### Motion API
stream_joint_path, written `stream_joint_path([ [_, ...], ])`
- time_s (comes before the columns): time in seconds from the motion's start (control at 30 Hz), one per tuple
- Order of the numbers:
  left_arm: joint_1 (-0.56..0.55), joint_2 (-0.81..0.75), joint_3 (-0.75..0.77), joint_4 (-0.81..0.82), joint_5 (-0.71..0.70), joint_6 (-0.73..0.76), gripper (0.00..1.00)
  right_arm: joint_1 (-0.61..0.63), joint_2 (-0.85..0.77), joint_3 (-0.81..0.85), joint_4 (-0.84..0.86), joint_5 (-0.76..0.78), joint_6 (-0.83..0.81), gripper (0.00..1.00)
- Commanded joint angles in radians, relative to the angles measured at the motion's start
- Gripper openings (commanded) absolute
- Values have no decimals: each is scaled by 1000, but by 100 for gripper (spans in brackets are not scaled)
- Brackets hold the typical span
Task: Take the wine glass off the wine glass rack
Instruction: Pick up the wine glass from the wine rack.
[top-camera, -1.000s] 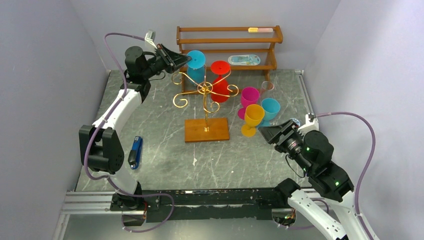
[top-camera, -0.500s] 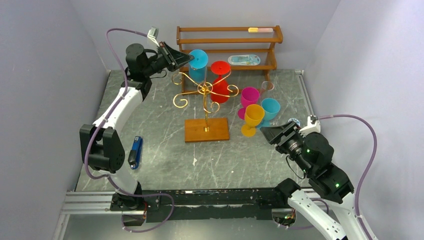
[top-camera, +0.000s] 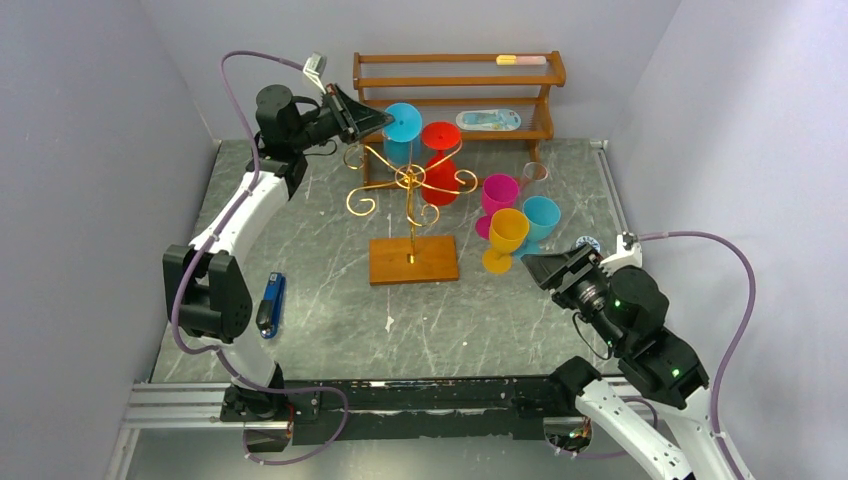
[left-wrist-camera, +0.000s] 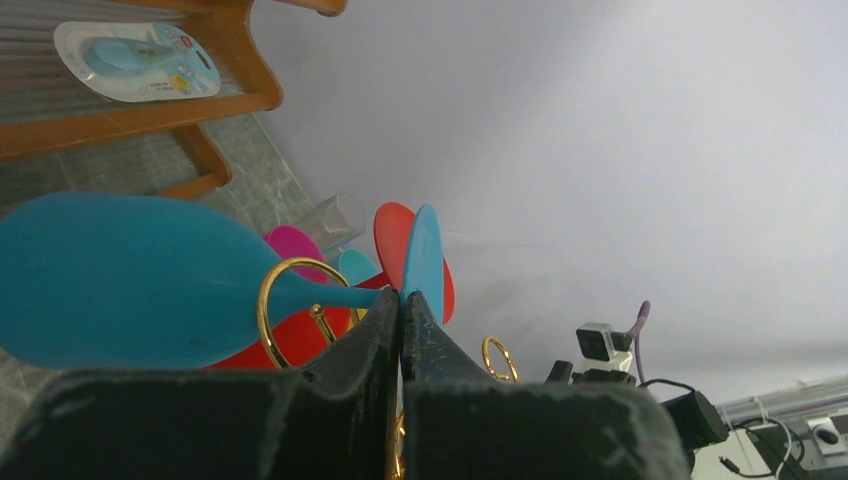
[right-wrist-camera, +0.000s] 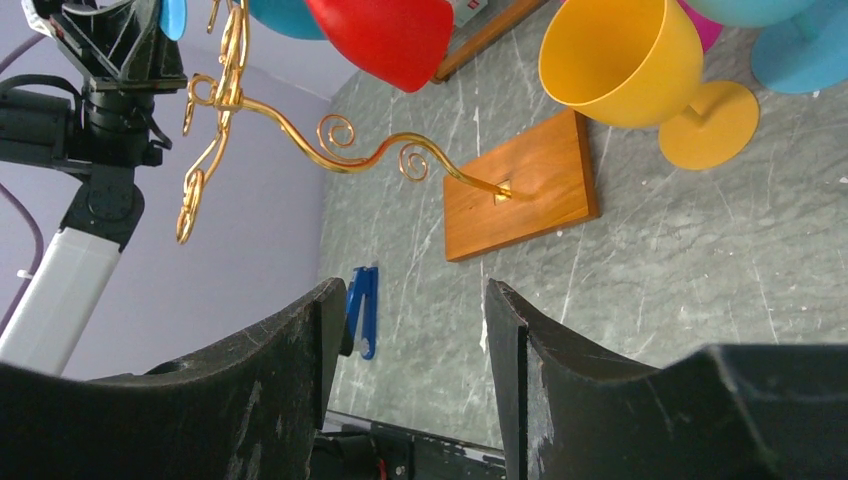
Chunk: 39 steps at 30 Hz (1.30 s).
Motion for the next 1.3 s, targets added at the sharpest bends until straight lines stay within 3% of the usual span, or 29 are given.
stream_joint_path([
  [0.0,-9,-27,30,-8,65,52,5,-2,-15,2,-28,25,21,58],
  [0.33,-6,-82,42,-131,49,142,5,-2,-11,10,-37,23,27,58],
  [0.93,25,-138,19,-206,78,251,5,-1,-13,7,-68,42,33,58],
  [1.27,58,-160,-40,-55,97,125,5,-2,-34,1,-64,70,20,57],
])
